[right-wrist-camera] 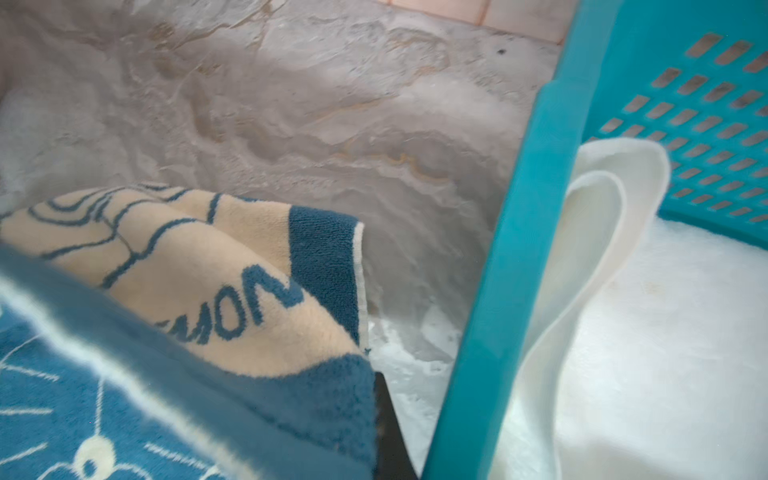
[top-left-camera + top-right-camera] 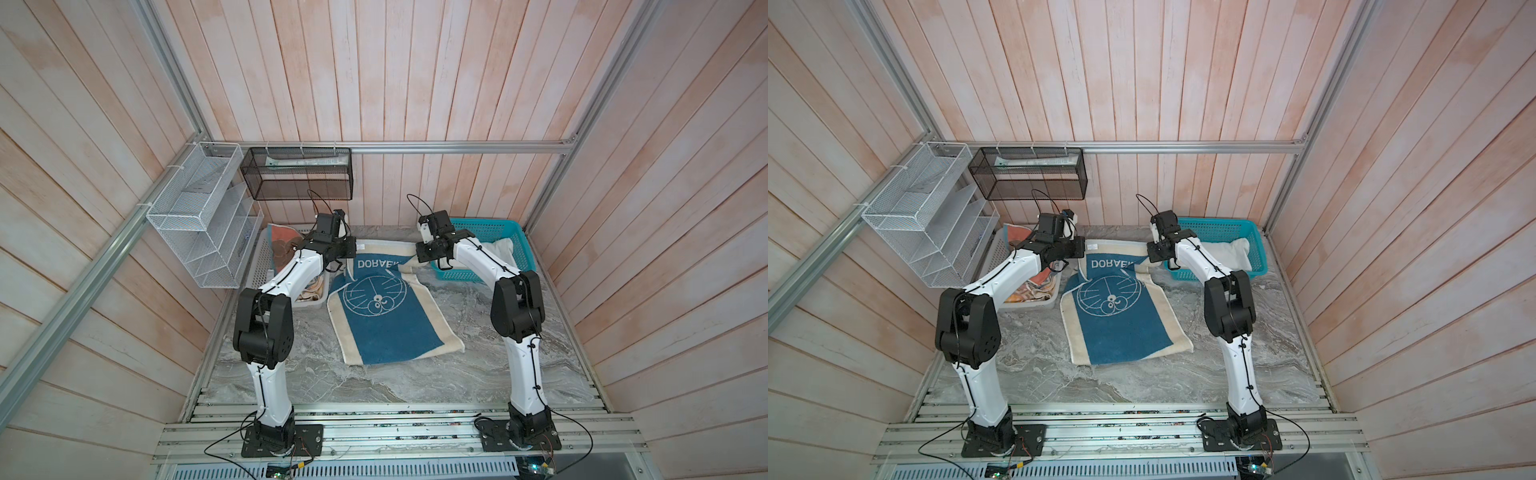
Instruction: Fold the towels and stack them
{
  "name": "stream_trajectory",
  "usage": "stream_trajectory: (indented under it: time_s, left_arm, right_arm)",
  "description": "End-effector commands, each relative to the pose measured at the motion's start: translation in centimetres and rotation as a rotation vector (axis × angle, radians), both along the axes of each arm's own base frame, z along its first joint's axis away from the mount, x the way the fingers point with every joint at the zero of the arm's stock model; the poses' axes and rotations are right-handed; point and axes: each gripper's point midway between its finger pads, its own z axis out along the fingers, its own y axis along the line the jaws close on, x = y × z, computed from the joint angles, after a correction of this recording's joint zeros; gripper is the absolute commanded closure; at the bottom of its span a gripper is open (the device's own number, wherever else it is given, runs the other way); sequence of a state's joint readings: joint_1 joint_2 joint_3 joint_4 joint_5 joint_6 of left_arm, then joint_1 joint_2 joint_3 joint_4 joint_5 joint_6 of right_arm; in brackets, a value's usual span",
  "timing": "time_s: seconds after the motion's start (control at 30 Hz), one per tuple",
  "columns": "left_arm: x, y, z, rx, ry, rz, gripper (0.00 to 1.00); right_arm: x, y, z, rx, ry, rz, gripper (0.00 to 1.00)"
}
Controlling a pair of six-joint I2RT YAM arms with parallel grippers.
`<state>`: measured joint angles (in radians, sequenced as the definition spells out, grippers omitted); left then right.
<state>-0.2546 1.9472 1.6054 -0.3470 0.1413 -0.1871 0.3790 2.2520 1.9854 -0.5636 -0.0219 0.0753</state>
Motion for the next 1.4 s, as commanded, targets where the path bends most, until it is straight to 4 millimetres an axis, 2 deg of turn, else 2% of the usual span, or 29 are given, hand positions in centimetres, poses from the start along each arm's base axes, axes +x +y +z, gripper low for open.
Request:
stream_trajectory:
  time_s: [0.0, 0.07, 0.13, 0.2, 0.33, 0.43, 0.57, 0.67, 0.8, 0.93, 1.1, 1.23, 1.37]
  left_arm:
    - [1.3, -0.3, 2.4, -0.015, -0.071, -0.005, 1.00]
    - [1.3, -0.1, 4.1, -0.006, -0.094, -0.004, 1.00]
    - [0.7, 0.2, 6.4, -0.006, -0.127, -0.003, 1.00]
    - [-0.6, 0.7, 9.6, -0.006, -0.178, 0.002, 1.00]
    - [-4.6, 2.2, 17.3, -0.007, -0.308, 0.022, 1.00]
    - [-9.0, 4.2, 24.1, 0.018, -0.436, 0.066, 1.00]
    - [-16.2, 6.2, 32.4, 0.002, -0.624, 0.102, 1.00]
    - [-21.3, 7.2, 37.7, -0.047, -0.748, 0.097, 1.00]
    - [-27.8, 8.4, 43.9, -0.141, -0.893, 0.078, 1.00]
    - [-32.2, 9.1, 47.7, -0.202, -0.984, 0.051, 1.00]
    - [-35.1, 9.7, 51.2, -0.269, -1.038, 0.045, 1.00]
    - [-35.3, 10.0, 53.0, -0.271, -1.055, 0.057, 1.00]
    - [-33.1, 9.8, 53.2, -0.235, -1.036, 0.080, 1.00]
  right_arm:
    - [2.2, -2.0, 1.6, -0.053, -0.055, -0.028, 1.00]
    - [2.4, -1.8, 3.3, -0.048, -0.066, -0.014, 1.00]
    - [2.1, -1.2, 5.8, -0.019, -0.077, 0.006, 1.00]
    - [1.2, -0.9, 9.0, -0.002, -0.112, 0.008, 1.00]
    - [-2.8, -0.6, 16.5, 0.009, -0.225, 0.035, 1.00]
    - [-6.8, -1.5, 22.6, 0.022, -0.322, 0.034, 1.00]
    - [-13.3, -3.0, 31.0, 0.042, -0.512, 0.017, 1.00]
    - [-18.6, -3.8, 36.5, 0.147, -0.637, 0.034, 1.00]
    - [-25.1, -5.1, 42.5, 0.182, -0.778, 0.037, 1.00]
    - [-29.3, -5.9, 46.6, 0.193, -0.844, 0.041, 1.00]
    - [-30.7, -6.7, 49.8, 0.192, -0.906, 0.017, 1.00]
    - [-30.8, -6.3, 52.0, 0.228, -0.971, 0.012, 1.00]
    - [-30.0, -6.1, 53.4, 0.202, -1.039, -0.016, 1.00]
